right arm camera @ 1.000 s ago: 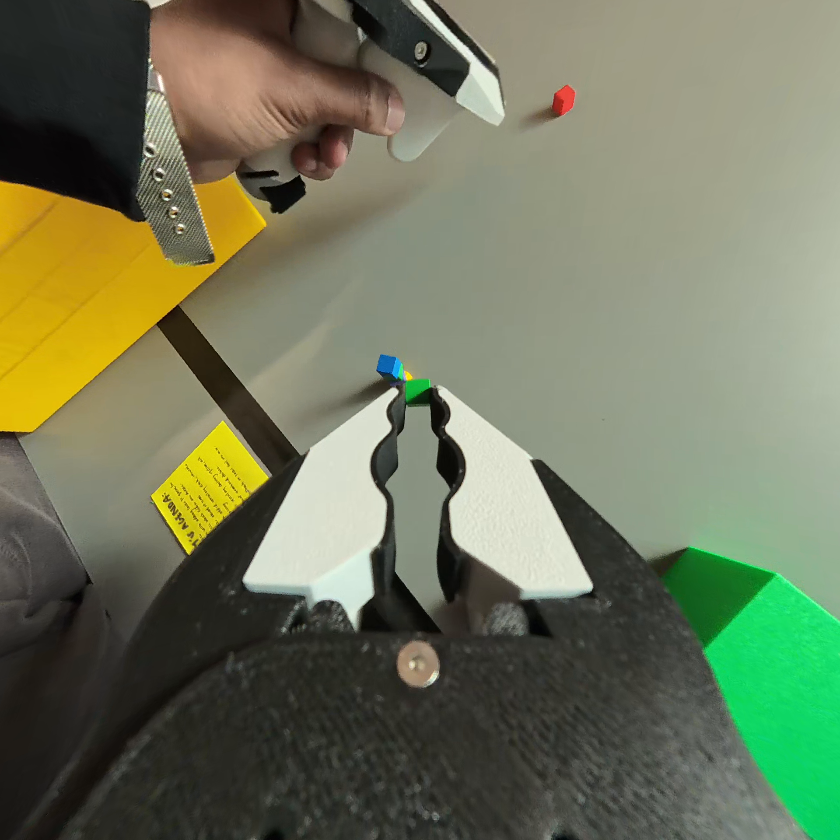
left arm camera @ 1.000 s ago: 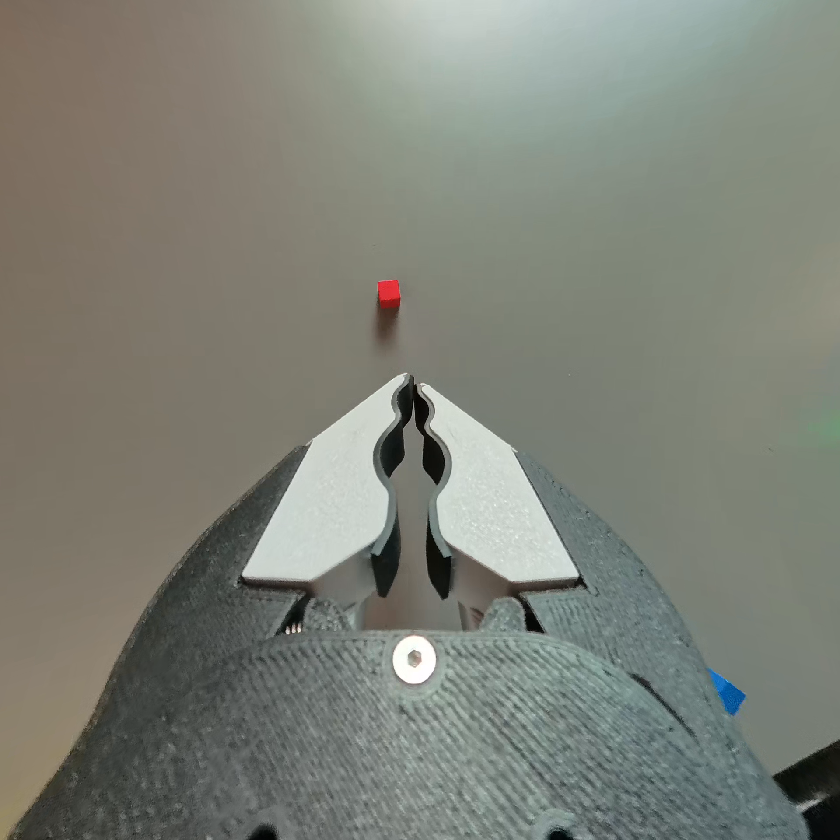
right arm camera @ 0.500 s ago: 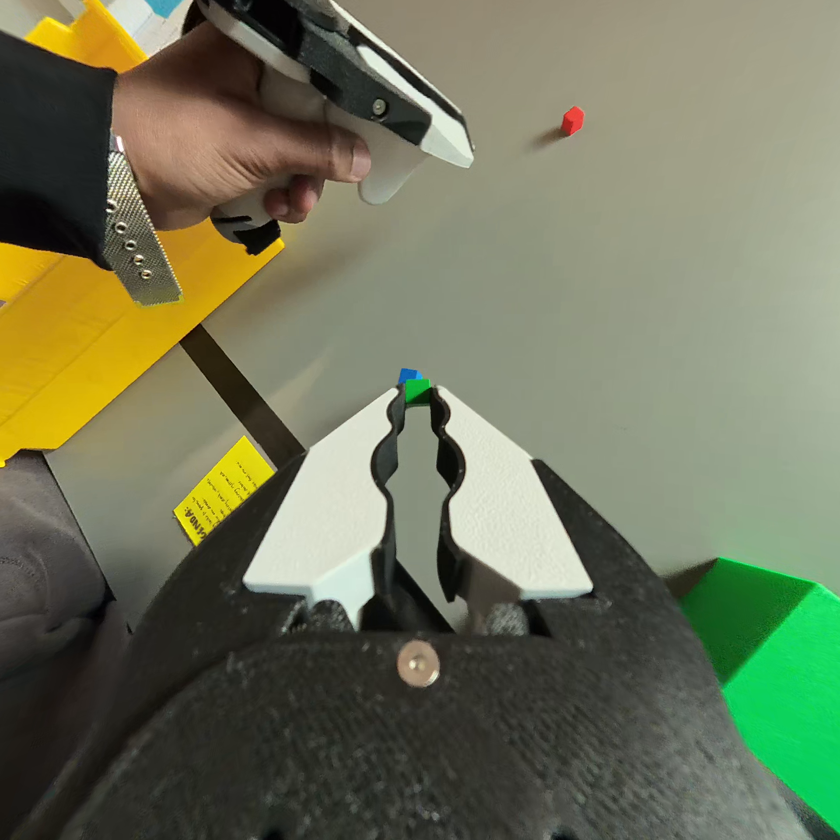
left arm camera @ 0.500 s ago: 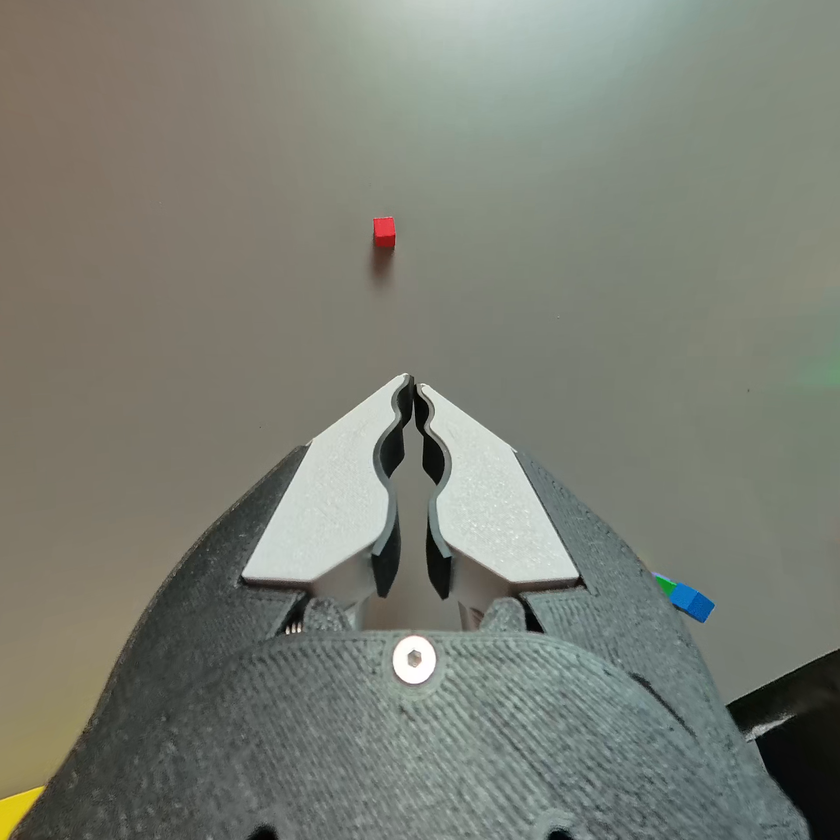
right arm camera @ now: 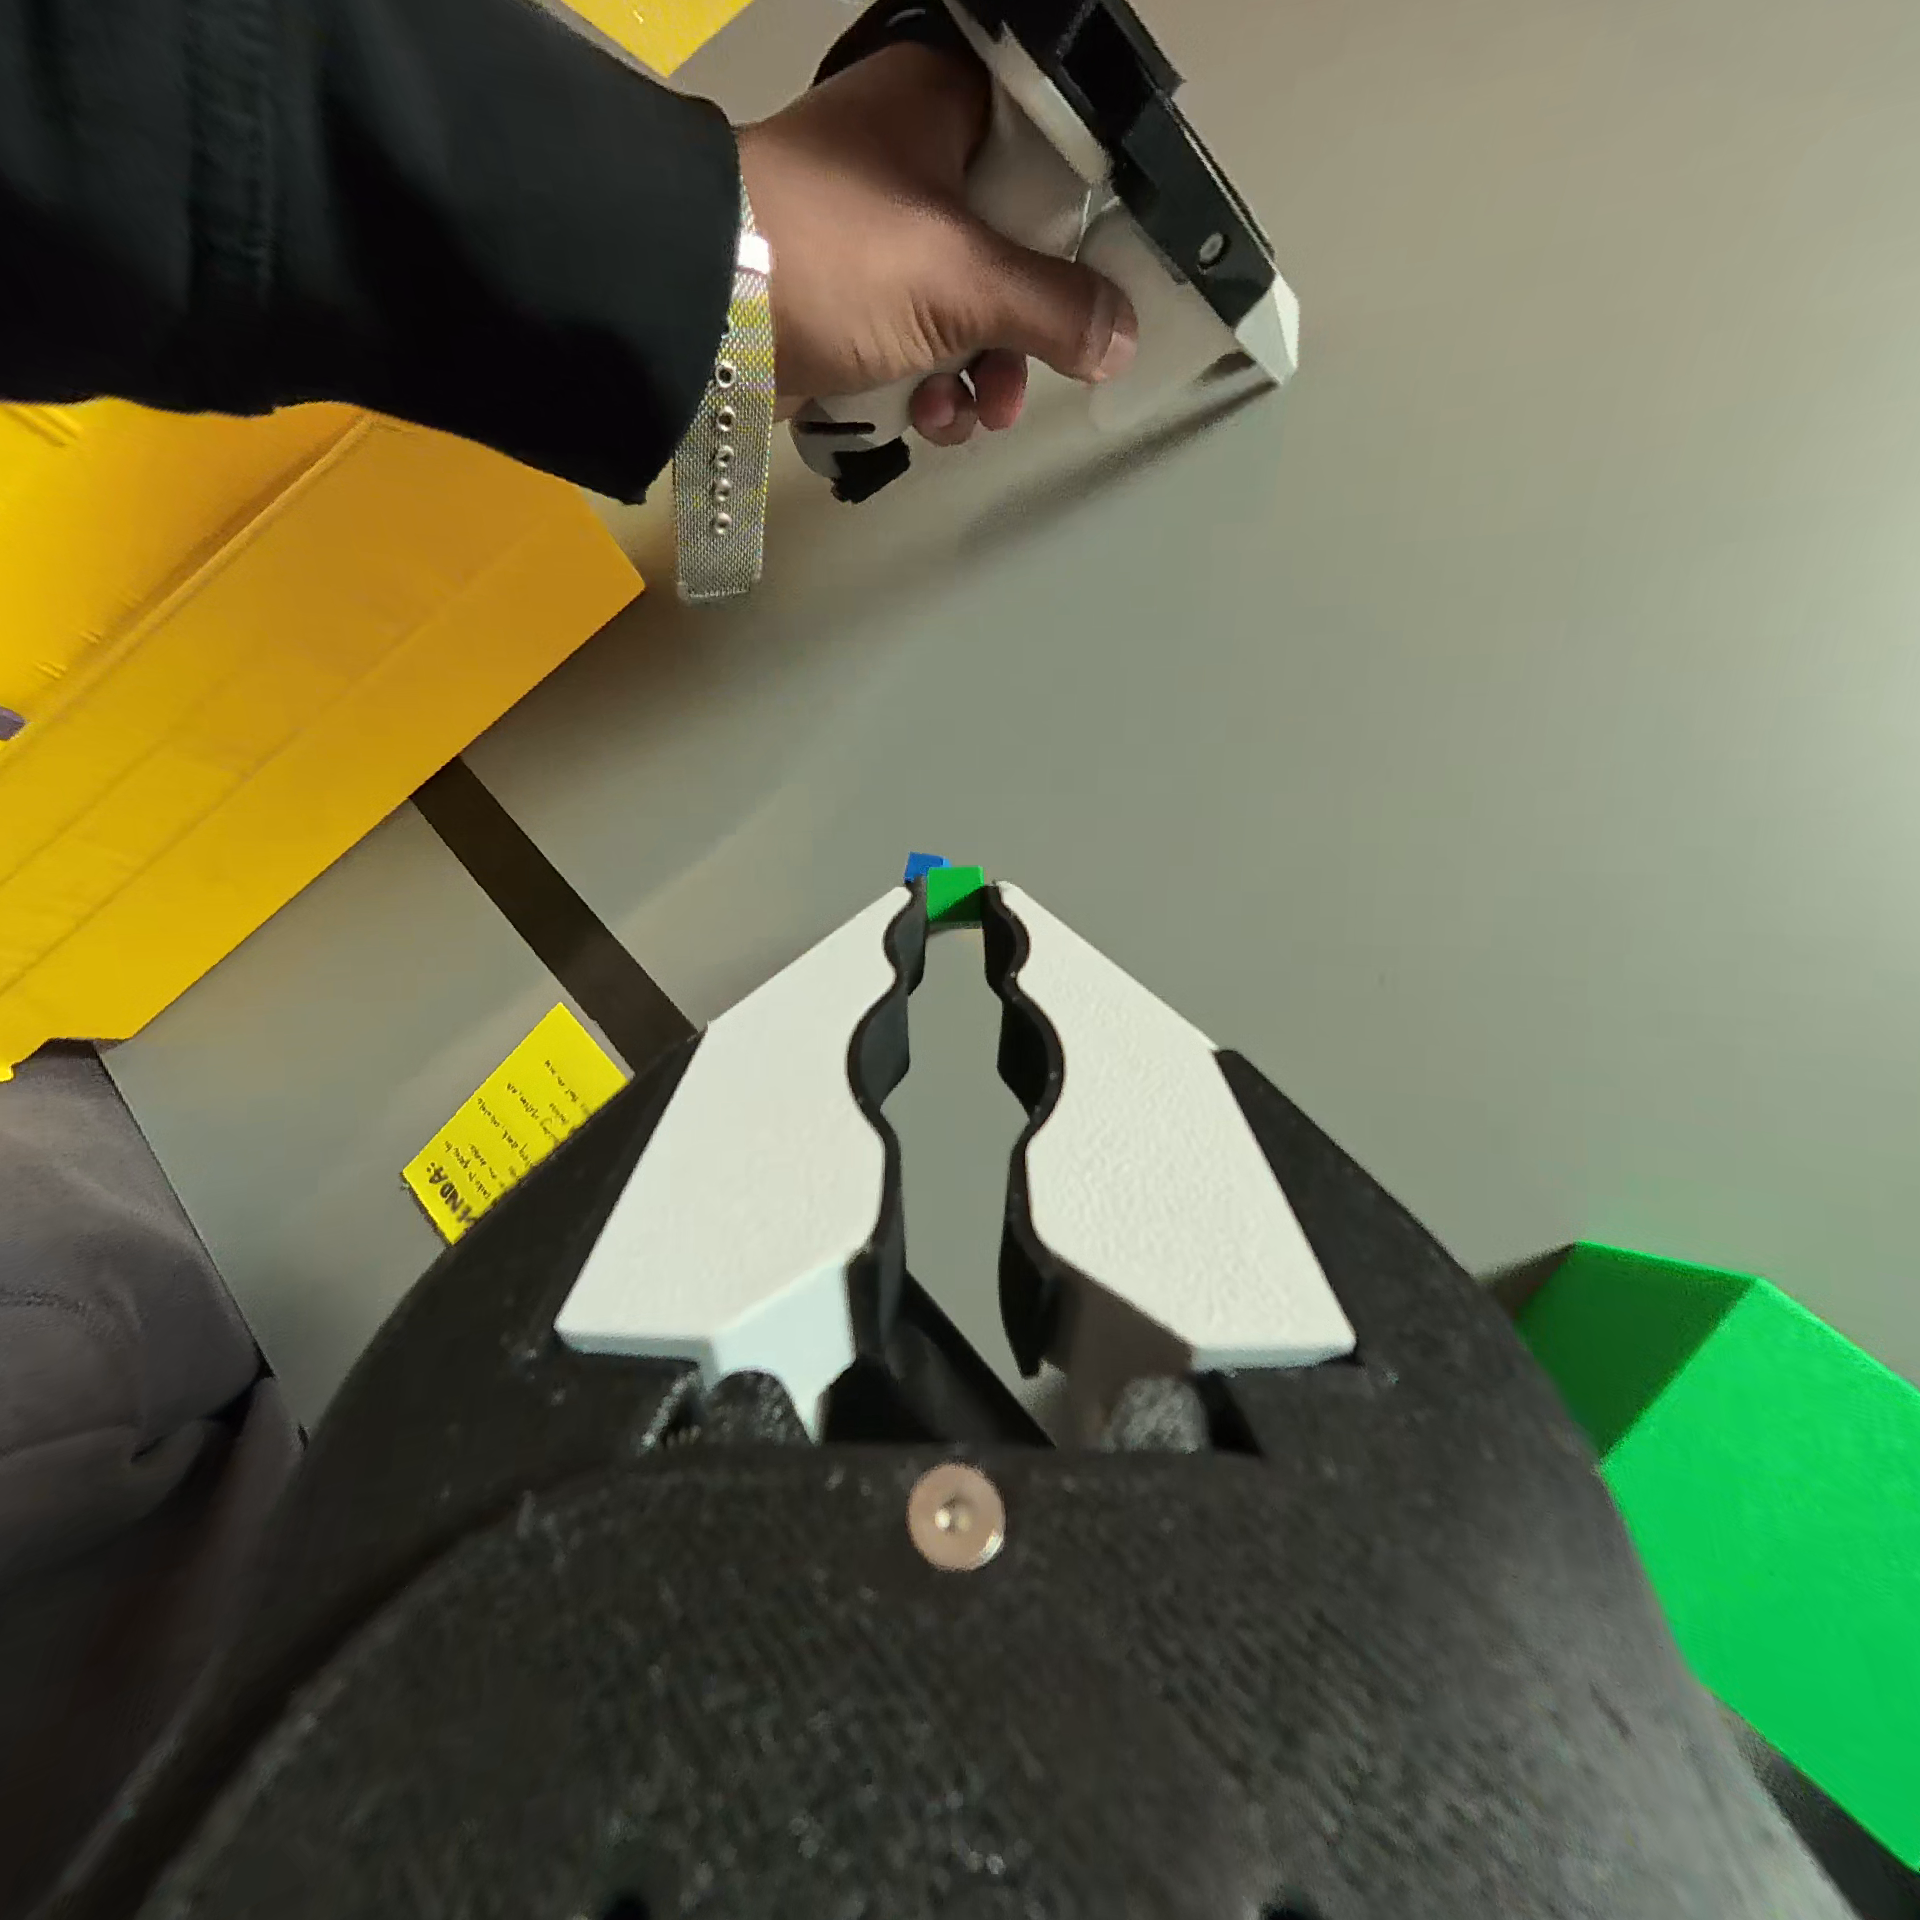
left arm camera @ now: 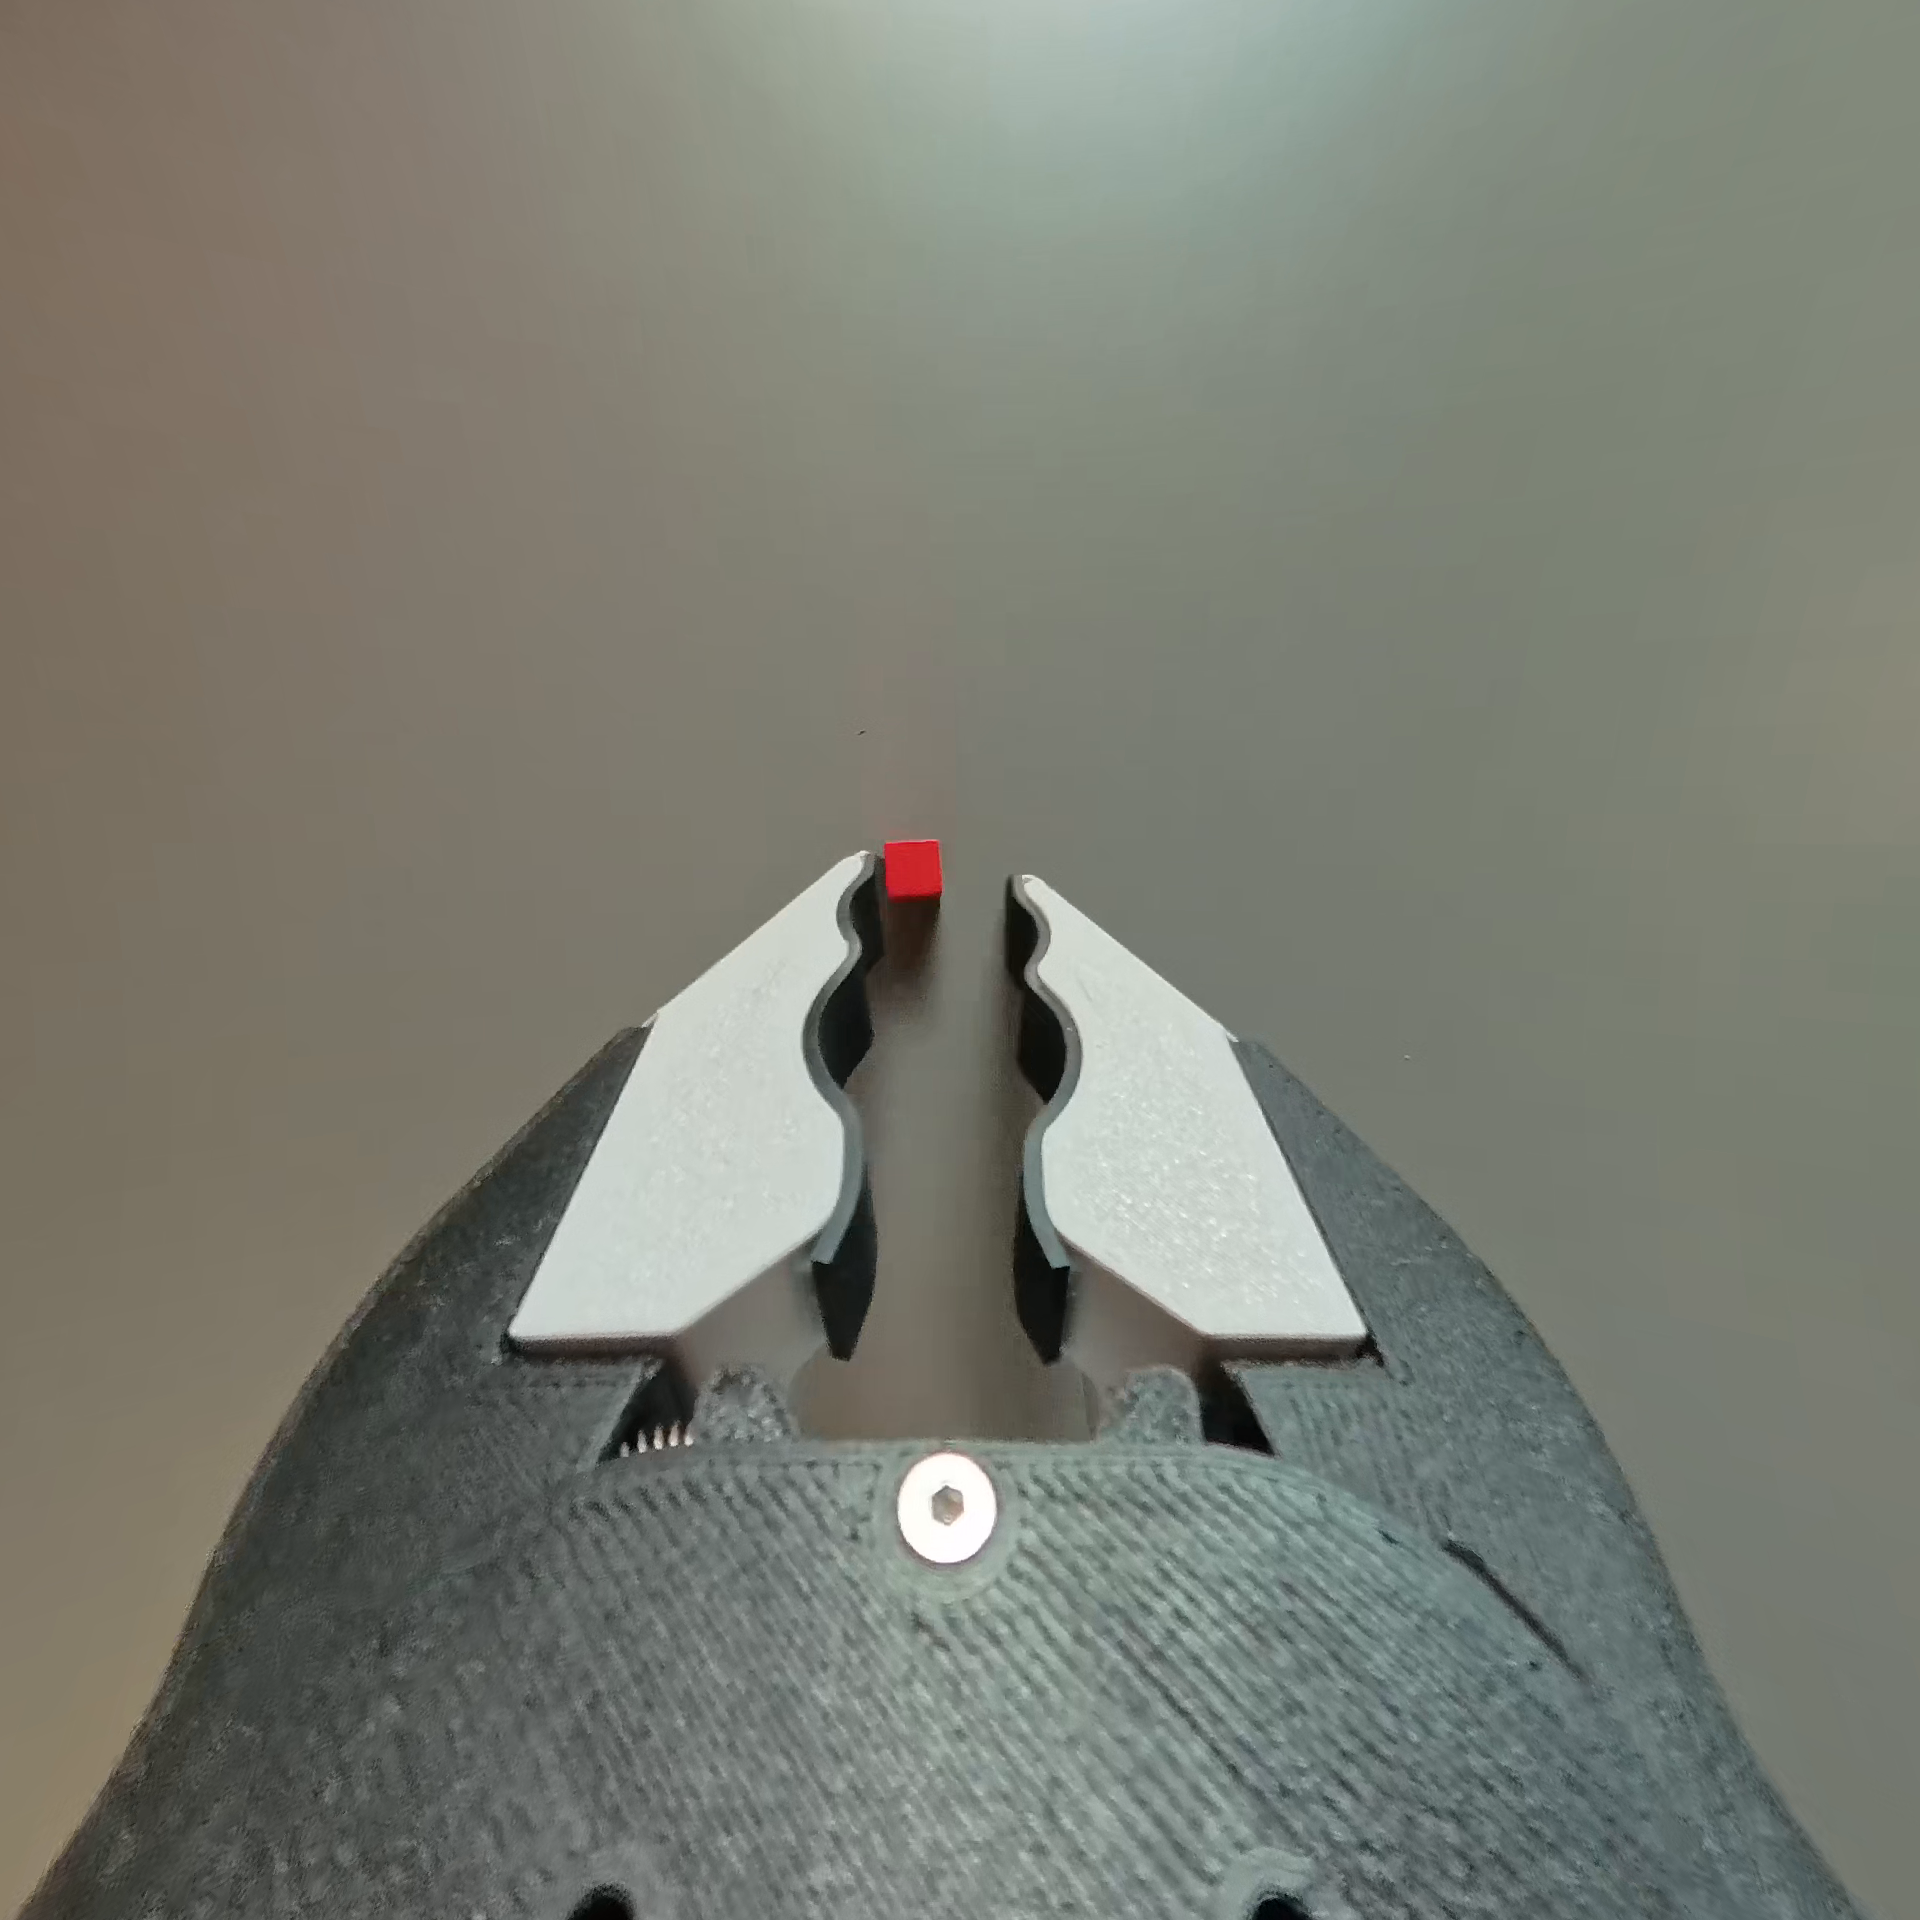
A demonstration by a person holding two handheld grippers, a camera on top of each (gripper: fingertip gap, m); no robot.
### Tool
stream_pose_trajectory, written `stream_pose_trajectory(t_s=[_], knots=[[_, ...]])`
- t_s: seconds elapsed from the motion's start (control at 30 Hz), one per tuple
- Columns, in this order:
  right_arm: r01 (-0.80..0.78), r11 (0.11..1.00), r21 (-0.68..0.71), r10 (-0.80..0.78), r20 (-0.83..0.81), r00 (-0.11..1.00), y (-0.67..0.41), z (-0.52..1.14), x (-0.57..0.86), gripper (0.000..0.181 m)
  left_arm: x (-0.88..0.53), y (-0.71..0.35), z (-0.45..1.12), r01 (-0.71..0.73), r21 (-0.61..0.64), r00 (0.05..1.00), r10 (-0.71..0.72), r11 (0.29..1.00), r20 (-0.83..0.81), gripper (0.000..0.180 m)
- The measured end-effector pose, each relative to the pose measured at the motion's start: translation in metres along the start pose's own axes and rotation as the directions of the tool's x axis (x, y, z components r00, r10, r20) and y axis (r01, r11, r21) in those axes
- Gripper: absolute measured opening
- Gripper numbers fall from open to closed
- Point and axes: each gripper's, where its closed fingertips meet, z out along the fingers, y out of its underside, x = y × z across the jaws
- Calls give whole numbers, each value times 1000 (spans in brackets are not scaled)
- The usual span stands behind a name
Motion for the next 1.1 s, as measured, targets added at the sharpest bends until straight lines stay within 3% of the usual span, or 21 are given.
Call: stream_pose_trajectory(t_s=[0.03, 0.2, 0.4, 0.57, 0.77, 1.1], knots=[[-3, 1000, -3, 3, -4, 1000, 2, -1, 1, 9, -1, 1, 1, -14, -12, 1000, 14, 1000, 3, 9], [-6, 1000, -8, 6, -22, 1000, 9, -1, 7, 9, 10, -7, -35, -7, 60, 998, 10, 998, -57, 8], [107, 993, -47, -106, 26, 994, 11, 23, -2, 9, 55, 22, -117, -37, 115, 977, 61, 993, -207, 8], [226, 967, -114, -222, 48, 974, 20, 42, -6, 9, 81, 73, -151, -88, 78, 969, 104, 993, -226, 8], [227, 970, -92, -221, 76, 972, 15, 45, -15, 9, 100, 112, -163, -57, 10, 965, 58, 998, -257, 8], [246, 962, -121, -241, 53, 969, 22, 51, -14, 14, 115, 107, -170, -54, 32, 959, 60, 998, -277, 8]])
